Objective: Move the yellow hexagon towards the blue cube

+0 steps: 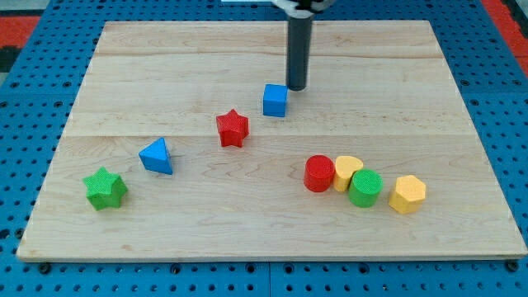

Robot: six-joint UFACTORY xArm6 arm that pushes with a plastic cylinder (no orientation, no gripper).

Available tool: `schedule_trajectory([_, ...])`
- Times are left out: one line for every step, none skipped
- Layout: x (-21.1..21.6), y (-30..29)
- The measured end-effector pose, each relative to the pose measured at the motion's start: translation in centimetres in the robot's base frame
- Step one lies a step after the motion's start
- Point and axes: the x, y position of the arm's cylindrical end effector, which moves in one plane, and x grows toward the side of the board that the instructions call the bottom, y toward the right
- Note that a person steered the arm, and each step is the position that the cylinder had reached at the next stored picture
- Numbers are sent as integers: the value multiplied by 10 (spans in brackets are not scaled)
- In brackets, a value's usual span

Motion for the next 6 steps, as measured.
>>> schedule_trajectory([24, 78])
schedule_trajectory([65, 201])
schedule_trajectory([158, 269])
schedule_trajectory([249, 216])
schedule_trajectory([248, 170])
schedule_trajectory([200, 112])
